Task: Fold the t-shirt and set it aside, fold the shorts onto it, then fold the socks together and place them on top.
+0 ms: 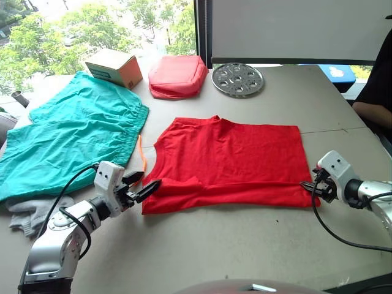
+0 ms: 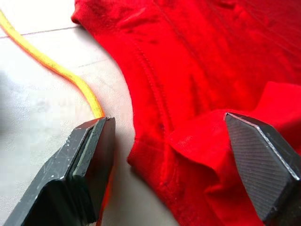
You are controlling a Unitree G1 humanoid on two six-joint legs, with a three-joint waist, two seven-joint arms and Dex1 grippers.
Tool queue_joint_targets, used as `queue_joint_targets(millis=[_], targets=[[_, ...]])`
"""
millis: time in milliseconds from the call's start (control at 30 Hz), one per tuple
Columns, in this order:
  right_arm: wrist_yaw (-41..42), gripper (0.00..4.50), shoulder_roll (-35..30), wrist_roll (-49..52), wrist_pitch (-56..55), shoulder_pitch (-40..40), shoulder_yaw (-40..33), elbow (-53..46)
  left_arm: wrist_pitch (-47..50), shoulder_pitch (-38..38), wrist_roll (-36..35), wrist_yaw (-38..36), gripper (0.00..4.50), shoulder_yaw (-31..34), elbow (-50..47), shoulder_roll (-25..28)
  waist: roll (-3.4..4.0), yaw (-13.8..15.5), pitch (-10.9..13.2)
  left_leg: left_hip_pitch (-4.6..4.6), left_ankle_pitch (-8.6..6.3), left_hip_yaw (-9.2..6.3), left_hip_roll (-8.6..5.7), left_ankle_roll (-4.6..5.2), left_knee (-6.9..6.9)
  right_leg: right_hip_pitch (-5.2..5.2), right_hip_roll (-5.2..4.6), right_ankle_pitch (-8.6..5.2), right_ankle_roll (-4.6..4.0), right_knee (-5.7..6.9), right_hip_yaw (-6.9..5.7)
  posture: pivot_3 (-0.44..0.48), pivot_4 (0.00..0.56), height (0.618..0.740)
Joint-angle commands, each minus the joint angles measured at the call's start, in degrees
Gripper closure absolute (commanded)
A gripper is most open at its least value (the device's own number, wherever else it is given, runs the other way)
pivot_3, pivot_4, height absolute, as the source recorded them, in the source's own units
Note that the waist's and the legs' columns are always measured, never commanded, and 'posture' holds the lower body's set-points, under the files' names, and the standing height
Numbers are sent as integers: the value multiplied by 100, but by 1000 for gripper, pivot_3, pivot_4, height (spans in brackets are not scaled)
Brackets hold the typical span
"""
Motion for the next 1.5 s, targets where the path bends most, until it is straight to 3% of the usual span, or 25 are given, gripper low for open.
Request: queue_joint_targets(millis=[33,133,233,300,333,500,533,700,900,1167,1333,1500], targets=[[-157,1369,153,115,-228,113,-659,-179,-559,112,120,-39,527,224,112,-120,3,-1,1,1,0,0,1,0,0,0,-2,0,0,1,0,0,150,740],[136,1369,348,926,145,246,-1502,-755,-19,46,-1343,-386,527,834,-454,-320,7,9,5,-6,0,-6,5,0,8,-3,-3,1,2,6,-3,0,150,740],[361,1369,650,2120,820,252,-1949,-1419,724,119,-2284,-665,527,907,-1002,-121,0,7,1,-8,0,-14,10,0,8,-4,-2,1,1,6,-9,0,150,740],[421,1880,781,2752,1211,232,-1886,-1790,1272,129,-2795,-802,1362,710,-1374,90,4,-1,-2,-5,0,-17,12,-1,4,-1,1,0,1,6,-12,0,150,740],[414,2113,822,2899,1336,201,-1656,-1943,1354,102,-2715,-919,1784,453,-1541,220,5,-3,0,-3,0,-16,12,0,3,2,0,0,1,6,-10,0,150,740],[347,4434,791,2297,1148,-67,233,-2117,1224,-398,-1640,-978,4069,-870,-1596,471,12,-1,2,-1,0,-6,3,0,8,1,0,0,1,7,-3,0,150,740],[354,4500,833,2097,1031,-180,668,-2042,1213,-515,-1465,-970,4471,-1104,-1540,460,11,-4,1,-1,0,-7,3,0,8,1,4,0,2,7,-4,0,150,740],[170,4500,1342,1366,509,-650,1797,-1218,1101,-893,-733,-842,4471,-1821,-1038,338,9,-5,0,-2,0,-10,1,0,5,-2,11,0,0,7,-4,0,150,740],[-36,4500,1792,845,237,-788,2258,-573,646,-815,-81,-909,4471,-2034,-481,329,9,-2,0,-6,1,-13,1,0,4,-5,13,0,0,6,-6,0,150,740],[-115,4500,1147,1147,488,256,595,-958,73,-531,156,-881,4471,-1485,235,462,33,11,-37,-1,0,-9,3,0,6,0,1,-1,2,8,-6,0,150,740],[-288,4500,778,1030,534,838,-496,-697,142,-313,-12,-912,4471,-1110,254,536,42,-2,-58,5,0,-6,8,-1,6,-1,3,-3,6,13,-5,0,150,740],[-574,4500,635,784,488,1203,-1122,-537,298,25,-188,-883,4471,-646,133,582,49,-4,-68,7,0,-5,11,-1,-1,-2,7,-3,4,12,-4,0,150,740]])
